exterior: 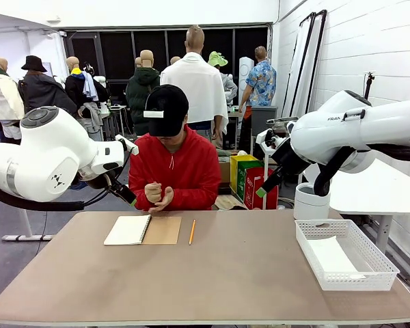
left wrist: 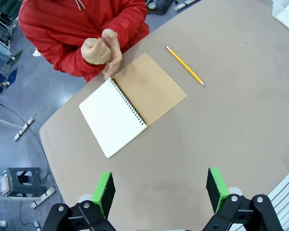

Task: Sort the paper based on its condition.
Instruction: If a person hands you a paper, place it in the Organizing basket , and if it's crumpled, put it in the Trash can.

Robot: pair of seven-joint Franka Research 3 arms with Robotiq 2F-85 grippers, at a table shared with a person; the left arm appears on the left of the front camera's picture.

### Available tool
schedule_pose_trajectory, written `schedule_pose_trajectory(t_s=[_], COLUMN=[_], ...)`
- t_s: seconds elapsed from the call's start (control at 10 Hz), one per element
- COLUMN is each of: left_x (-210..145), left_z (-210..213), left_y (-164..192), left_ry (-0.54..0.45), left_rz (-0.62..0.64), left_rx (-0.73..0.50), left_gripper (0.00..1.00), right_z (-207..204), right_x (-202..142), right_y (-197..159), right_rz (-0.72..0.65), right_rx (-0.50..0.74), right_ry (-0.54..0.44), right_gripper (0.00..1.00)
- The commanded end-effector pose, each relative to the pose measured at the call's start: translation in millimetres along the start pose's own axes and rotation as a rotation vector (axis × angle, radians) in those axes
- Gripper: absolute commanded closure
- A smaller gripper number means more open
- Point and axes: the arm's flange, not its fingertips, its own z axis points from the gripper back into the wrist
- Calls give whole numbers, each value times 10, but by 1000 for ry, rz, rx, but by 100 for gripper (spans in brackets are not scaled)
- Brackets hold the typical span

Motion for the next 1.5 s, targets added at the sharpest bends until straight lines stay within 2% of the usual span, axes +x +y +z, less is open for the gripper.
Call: schedule_pose_trajectory(t_s=[0.0,1.4], left_x=[0,0], left_z=[5,5], left_y=[-1,-1], left_ry=[-1,-1], left_rz=[-1,-1], left_rx=[1,1], left_gripper=[0,0], right_z=[-5,-5], right_x=[8,8], right_y=[7,7], right_rz=[-11,-11], right_rx=[-2,-2], right_ry=[-3,-3], right_gripper=[0,0])
